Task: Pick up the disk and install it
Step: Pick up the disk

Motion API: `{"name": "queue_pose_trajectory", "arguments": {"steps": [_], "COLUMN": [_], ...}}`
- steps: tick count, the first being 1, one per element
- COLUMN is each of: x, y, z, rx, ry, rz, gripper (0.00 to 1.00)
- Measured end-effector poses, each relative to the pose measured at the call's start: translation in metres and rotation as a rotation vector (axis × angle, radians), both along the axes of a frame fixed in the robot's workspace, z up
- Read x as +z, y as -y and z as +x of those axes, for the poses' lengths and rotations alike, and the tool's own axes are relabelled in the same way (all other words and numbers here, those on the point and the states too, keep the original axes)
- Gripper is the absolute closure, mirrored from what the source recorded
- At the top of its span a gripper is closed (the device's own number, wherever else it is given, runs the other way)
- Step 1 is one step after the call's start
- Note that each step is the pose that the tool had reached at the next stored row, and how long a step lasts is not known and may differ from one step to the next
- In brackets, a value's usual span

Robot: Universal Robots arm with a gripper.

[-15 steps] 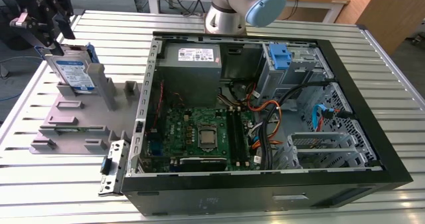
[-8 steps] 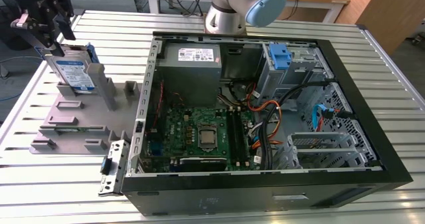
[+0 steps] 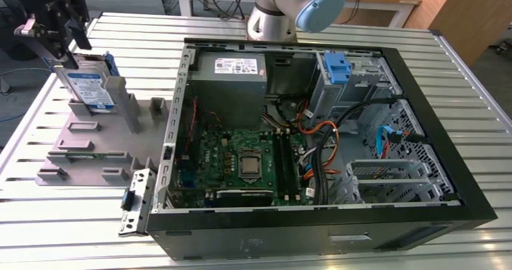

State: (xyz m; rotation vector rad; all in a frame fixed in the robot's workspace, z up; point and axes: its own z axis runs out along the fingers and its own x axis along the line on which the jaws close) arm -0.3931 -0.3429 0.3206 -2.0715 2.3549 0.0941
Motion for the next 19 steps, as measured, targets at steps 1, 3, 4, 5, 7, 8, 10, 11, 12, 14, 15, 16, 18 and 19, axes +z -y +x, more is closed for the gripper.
{"name": "queue_pose_trajectory", "arguments": {"steps": [1,3,4,5,7,8,10,11,12,14,15,16,18,19], "x": [-0.0004,-0.0008,-0.0012,-0.0027,-0.0029,-0.0031,-0.0035,-0.0035,-0.0035,-0.0040,-0.0044,-0.0046,-0.0054,-0.0061], "y": [0.0000,0.0000,0.0000,0.0000,0.0000,0.0000,0.0000,0.0000,0.0000,0.0000,0.0000,0.0000,0.0000,0.0000], "z": [0.0000,0.0000,0.0000,0.0000,0.0000,0.0000,0.0000,0.0000,0.0000,0.0000,0.0001,0.0000,0.0000,0.0000], "rx": [0.000,0.000,0.000,0.000,0.000,0.000,0.000,0.000,0.000,0.000,0.000,0.000,0.000,0.000], "ry": [0.0002,-0.0001,0.0001,0.0000,0.0000,0.0002,0.0000,0.0000,0.0001,0.0004,0.0004,0.0001,0.0002,0.0003], "rz": [0.0001,0.0000,0.0000,0.0000,0.0000,0.0001,0.0000,0.0001,0.0000,0.0002,0.0002,0.0000,0.0001,0.0001], "gripper": [0.41,0.41,0.41,0.41,0.41,0.41,0.41,0.41,0.41,0.41,0.41,0.41,0.41,0.41]}}
